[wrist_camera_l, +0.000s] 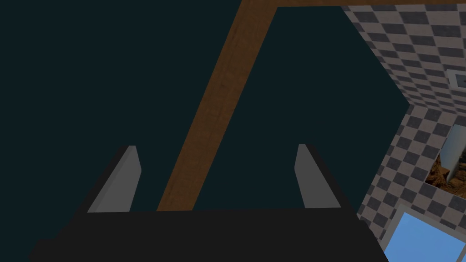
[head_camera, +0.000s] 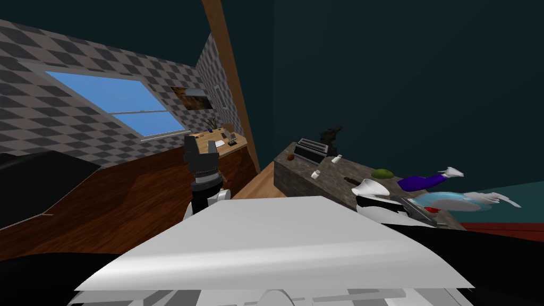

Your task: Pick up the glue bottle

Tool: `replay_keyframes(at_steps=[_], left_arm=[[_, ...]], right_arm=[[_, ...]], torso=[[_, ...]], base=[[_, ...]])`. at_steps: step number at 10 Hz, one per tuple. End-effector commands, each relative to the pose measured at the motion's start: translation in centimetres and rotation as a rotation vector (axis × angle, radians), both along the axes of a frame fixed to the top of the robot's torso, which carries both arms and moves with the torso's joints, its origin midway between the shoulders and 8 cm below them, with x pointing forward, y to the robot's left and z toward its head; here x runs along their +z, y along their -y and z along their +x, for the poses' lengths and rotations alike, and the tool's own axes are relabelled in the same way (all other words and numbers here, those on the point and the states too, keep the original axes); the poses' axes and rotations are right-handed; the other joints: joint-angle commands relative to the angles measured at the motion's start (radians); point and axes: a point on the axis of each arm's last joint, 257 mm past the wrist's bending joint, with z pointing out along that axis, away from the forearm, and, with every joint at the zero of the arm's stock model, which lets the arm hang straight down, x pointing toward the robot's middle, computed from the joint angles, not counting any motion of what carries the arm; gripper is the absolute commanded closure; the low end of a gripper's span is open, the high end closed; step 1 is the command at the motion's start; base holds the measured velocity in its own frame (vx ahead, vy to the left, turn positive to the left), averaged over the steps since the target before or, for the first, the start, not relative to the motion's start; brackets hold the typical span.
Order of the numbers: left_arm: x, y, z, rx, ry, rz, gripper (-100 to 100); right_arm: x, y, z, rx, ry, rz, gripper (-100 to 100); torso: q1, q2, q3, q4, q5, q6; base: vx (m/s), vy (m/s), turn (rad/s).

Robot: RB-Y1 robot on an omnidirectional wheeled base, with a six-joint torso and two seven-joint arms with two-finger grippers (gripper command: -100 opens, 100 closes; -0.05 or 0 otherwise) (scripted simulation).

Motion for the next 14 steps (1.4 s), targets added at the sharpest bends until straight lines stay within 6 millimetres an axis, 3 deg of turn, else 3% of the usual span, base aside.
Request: replay_keyframes(at_steps=[1,5,6,7,8,9,10,13,14], left_arm=[[0.0,0.0,0.0,0.000,0.000,0.000,0],[0.0,0.0,0.0,0.000,0.000,0.000,0],[0.0,0.0,0.0,0.000,0.000,0.000,0],[0.0,0.0,0.0,0.000,0.000,0.000,0],[0.0,0.0,0.0,0.000,0.000,0.000,0],[0.0,0.0,0.0,0.000,0.000,0.000,0],[0.0,0.0,0.0,0.000,0.000,0.000,0],[0.0,0.0,0.0,0.000,0.000,0.000,0],[0.0,0.0,0.0,0.000,0.000,0.000,0]], right_arm=[[0.0,0.0,0.0,0.000,0.000,0.000,100],[0.0,0.0,0.0,0.000,0.000,0.000,100],[0.0,0.0,0.0,0.000,0.000,0.000,0],[-0.5,-1.2,2.6,0.036,-0.008,0.003,100],[-0.9,-1.5,2.5,0.035,-0.012,0.007,100],[-0.9,-2.5,5.1,0.070,-0.017,0.002,100],[-1.9,-3.3,5.3,0.075,-0.021,0.015,100],[-1.9,-3.3,5.3,0.075,-0.021,0.015,100],[-1.9,-4.4,8.1,0.116,-0.023,0.015,100]], torso=[[0.000,0.000,0.000,0.000,0.000,0.000],[-0.001,-0.001,0.000,0.000,0.000,0.000],[-0.001,-0.001,0.000,0.000,0.000,0.000],[-0.001,-0.001,0.000,0.000,0.000,0.000],[-0.003,-0.001,-0.001,-0.001,-0.001,0.002],[-0.004,-0.001,-0.001,-0.001,-0.003,0.003],[-0.006,0.000,-0.001,-0.002,-0.004,0.005],[-0.008,-0.001,-0.002,-0.003,-0.012,0.001],[-0.007,-0.001,-0.002,-0.003,-0.012,0.001]], base=[[0.000,0.000,0.000],[0.000,0.000,0.000],[0.000,0.000,0.000],[0.019,-0.042,-0.269],[0.021,-0.041,-0.193],[0.023,-0.046,-0.302],[0.017,-0.040,-0.162],[0.003,-0.009,0.007],[0.023,-0.029,-0.281]])
